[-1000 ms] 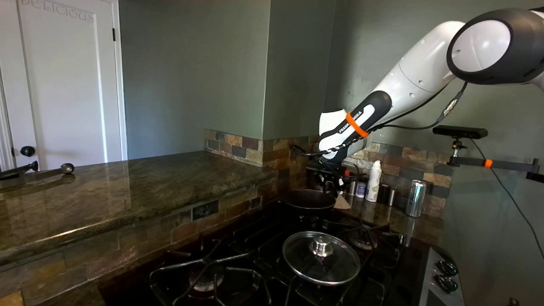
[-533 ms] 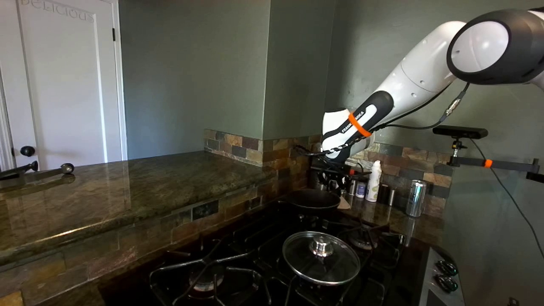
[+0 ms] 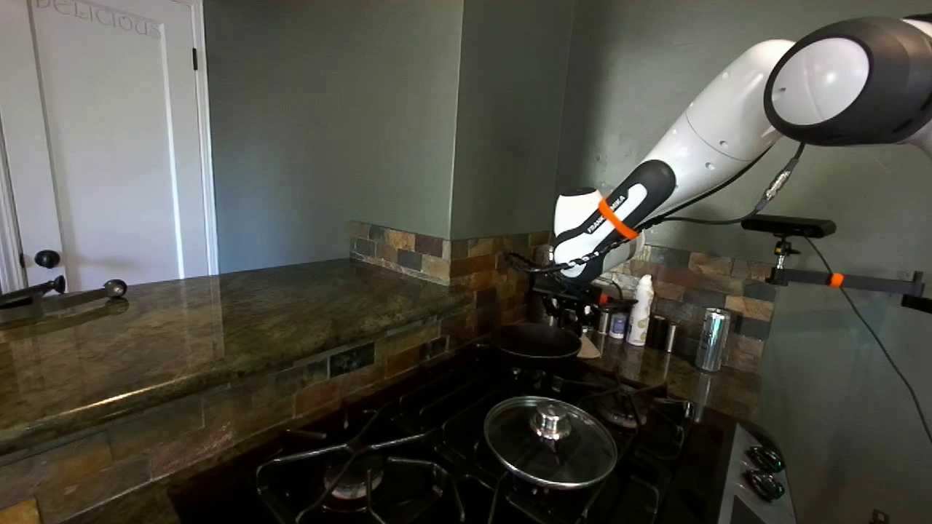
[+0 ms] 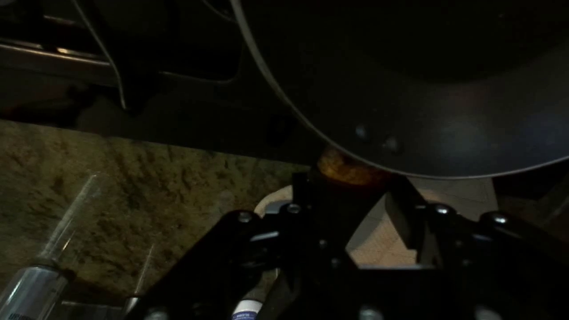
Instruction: Remove the glass lid from the pan then move the pan to the back left side of the stove.
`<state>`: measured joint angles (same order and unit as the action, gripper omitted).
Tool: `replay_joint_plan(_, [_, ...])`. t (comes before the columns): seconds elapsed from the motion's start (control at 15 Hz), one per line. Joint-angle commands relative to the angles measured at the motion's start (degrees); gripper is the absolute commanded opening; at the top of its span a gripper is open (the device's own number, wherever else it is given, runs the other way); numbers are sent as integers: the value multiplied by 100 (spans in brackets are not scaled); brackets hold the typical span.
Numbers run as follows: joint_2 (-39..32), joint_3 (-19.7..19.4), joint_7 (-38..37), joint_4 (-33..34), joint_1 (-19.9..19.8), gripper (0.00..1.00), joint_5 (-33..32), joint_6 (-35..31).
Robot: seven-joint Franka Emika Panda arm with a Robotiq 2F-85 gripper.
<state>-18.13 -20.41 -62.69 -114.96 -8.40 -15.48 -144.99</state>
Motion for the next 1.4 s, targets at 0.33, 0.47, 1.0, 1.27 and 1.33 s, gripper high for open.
replay_joint_plan(0.33, [159, -90, 65, -210, 35, 100, -218, -143])
replay_joint_plan(0.47, [270, -40, 149, -244, 8, 100, -115, -122])
replay_joint_plan(1.0, [1113, 473, 2271, -191, -75, 100, 655, 1019])
replay_joint_plan(1.27, [1420, 659, 3133, 12, -9, 100, 377, 1903])
replay_joint_plan(1.33, [1483, 704, 3283, 44, 7, 100, 300, 2043])
